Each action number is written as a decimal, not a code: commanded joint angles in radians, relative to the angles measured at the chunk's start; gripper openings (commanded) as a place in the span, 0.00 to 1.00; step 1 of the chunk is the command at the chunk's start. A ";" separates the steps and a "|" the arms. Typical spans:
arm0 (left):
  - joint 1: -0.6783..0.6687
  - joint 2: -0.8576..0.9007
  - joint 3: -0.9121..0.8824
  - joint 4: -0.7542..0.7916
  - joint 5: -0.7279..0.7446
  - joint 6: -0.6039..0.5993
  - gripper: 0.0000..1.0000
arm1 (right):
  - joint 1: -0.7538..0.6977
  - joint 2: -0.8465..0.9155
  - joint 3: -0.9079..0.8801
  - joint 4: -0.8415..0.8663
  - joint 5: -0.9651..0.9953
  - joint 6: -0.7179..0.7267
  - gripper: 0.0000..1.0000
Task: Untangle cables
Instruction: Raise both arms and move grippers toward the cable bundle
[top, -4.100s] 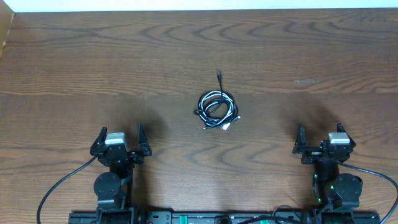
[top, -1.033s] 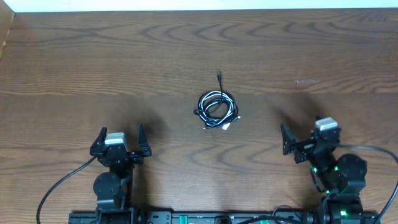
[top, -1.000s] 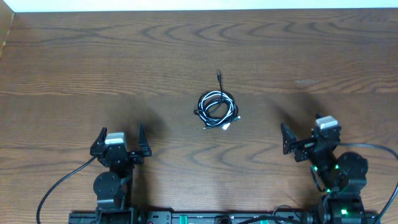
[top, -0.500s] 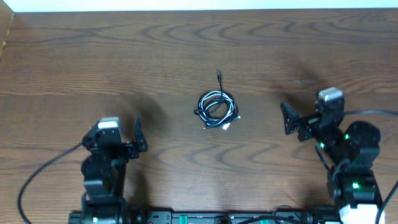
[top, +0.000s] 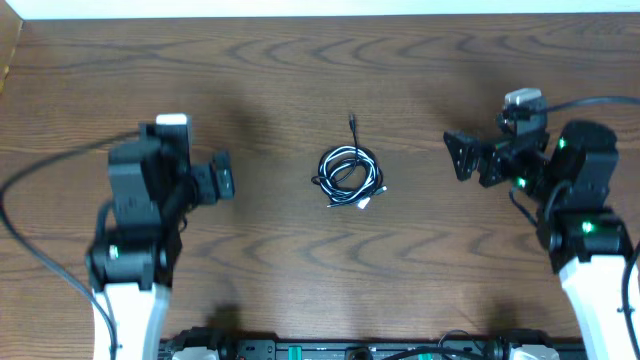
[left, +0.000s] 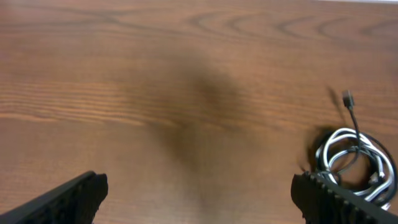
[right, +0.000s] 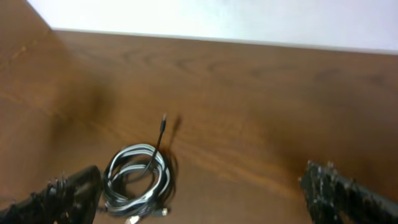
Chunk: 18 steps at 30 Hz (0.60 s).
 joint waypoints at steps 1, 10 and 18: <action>-0.031 0.132 0.178 -0.088 0.017 -0.008 1.00 | 0.008 0.068 0.112 -0.069 -0.019 0.009 0.99; -0.113 0.412 0.498 -0.317 0.017 -0.008 1.00 | 0.008 0.254 0.321 -0.256 -0.051 0.009 0.99; -0.117 0.448 0.498 -0.320 0.139 -0.050 1.00 | 0.008 0.275 0.320 -0.244 -0.019 0.010 0.99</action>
